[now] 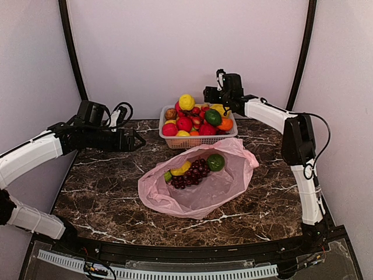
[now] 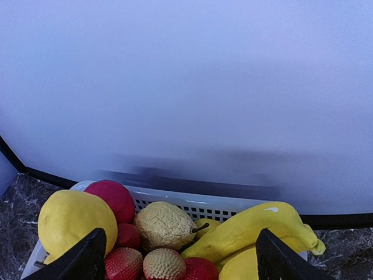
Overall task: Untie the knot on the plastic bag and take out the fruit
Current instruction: Place the fake fruit in the bin, then reach into the gripper in the takeout bag.
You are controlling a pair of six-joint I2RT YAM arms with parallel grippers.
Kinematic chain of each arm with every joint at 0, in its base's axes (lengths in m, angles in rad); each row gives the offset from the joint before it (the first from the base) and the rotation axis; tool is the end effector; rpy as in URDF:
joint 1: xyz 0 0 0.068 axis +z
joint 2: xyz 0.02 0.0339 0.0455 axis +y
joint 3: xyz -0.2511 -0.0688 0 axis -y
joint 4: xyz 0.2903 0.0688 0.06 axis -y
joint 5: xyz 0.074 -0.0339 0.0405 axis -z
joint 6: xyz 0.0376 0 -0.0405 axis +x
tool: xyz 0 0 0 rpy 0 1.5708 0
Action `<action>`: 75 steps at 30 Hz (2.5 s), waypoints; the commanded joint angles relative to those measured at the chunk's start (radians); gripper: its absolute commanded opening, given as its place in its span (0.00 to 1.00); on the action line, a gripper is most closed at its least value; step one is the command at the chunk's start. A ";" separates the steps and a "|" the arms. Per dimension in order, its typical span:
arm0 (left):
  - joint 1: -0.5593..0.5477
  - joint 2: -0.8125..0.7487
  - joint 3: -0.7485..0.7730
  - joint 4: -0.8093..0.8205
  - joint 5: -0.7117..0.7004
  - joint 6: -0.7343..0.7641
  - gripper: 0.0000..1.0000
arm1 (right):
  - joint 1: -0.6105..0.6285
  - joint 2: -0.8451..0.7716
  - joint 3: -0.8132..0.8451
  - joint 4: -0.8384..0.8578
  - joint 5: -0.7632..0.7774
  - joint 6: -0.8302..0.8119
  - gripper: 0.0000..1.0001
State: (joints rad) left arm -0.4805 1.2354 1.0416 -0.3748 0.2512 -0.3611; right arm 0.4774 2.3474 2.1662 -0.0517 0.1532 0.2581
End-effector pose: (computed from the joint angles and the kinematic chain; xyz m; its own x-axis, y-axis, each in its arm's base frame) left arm 0.2855 -0.1594 0.2941 -0.6705 -0.0364 -0.7410 0.4239 0.8009 -0.4229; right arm 0.5360 0.2708 0.2737 -0.2805 0.1389 -0.9498 -0.2592 0.9417 0.2143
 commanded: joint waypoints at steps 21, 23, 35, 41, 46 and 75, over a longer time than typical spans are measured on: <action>-0.206 -0.034 -0.124 0.065 0.069 0.096 0.99 | 0.271 -0.831 -0.691 -0.277 -0.308 -0.127 0.99; -0.215 -0.030 -0.111 0.086 0.082 0.093 0.99 | 0.303 -0.863 -0.728 -0.282 -0.315 -0.081 0.99; -0.273 0.045 -0.002 0.110 0.094 0.114 0.99 | 0.493 -0.930 -0.763 -0.384 -0.233 0.059 0.96; -0.304 0.120 0.048 0.083 0.069 0.133 0.99 | 0.562 -0.933 -0.774 -0.420 -0.195 0.123 0.94; -0.329 0.154 0.067 0.084 0.056 0.146 0.93 | 0.599 -0.922 -0.818 -0.354 -0.164 0.185 0.91; -0.328 0.070 -0.017 0.235 -0.033 0.051 0.01 | 0.744 -0.657 -0.782 -0.437 0.073 0.621 0.60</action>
State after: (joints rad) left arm -0.8078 1.3434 1.0477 -0.1848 0.2043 -0.2974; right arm 1.2221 1.6653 1.3365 -0.4576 0.2195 0.7692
